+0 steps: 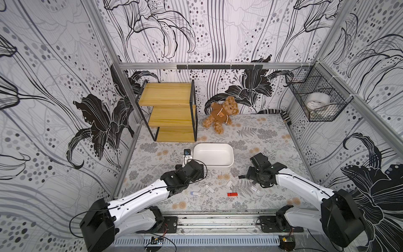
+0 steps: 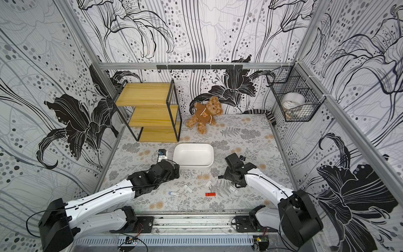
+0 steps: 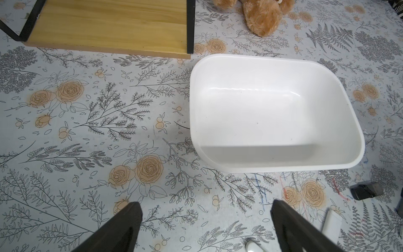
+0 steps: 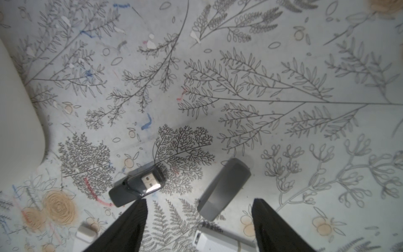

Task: Put the usb flash drive into the storage box
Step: Pick up the USB flash from the center of the board.

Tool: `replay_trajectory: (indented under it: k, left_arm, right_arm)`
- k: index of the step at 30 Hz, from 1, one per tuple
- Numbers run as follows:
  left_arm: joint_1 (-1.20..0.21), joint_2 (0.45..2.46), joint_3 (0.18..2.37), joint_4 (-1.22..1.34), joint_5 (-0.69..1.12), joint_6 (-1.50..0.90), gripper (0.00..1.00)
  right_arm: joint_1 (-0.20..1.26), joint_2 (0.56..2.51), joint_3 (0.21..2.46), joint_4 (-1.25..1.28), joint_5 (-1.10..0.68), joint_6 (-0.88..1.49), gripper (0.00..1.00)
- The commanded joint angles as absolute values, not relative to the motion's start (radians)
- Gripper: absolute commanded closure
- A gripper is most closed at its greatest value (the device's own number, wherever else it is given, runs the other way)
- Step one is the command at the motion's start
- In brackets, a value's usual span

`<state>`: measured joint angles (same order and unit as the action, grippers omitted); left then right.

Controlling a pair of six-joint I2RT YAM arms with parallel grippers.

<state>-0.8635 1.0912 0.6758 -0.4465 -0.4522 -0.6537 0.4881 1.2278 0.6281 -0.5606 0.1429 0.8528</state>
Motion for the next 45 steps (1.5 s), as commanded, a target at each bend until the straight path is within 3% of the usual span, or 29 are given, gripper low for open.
replay_trajectory:
  k: [1, 19, 34, 45]
  left_arm:
    - [-0.868, 1.075, 0.671, -0.417, -0.451, -0.647, 0.02]
    - [-0.885, 1.095, 0.672, -0.423, -0.433, -0.656, 0.02]
    - [-0.888, 1.092, 0.658, -0.433, -0.433, -0.653, 0.02]
    - [-0.89, 1.077, 0.651, -0.449, -0.436, -0.657, 0.02]
  right_arm:
    - [0.451, 1.221, 0.591, -0.541, 0.154, 0.87, 0.21]
    - [0.389, 1.281, 0.569, -0.494, 0.095, 0.827, 0.38]
    - [0.446, 1.312, 0.614, -0.577, 0.101, 0.842, 0.4]
    - [0.449, 1.357, 0.607, -0.541, 0.097, 0.838, 0.5]
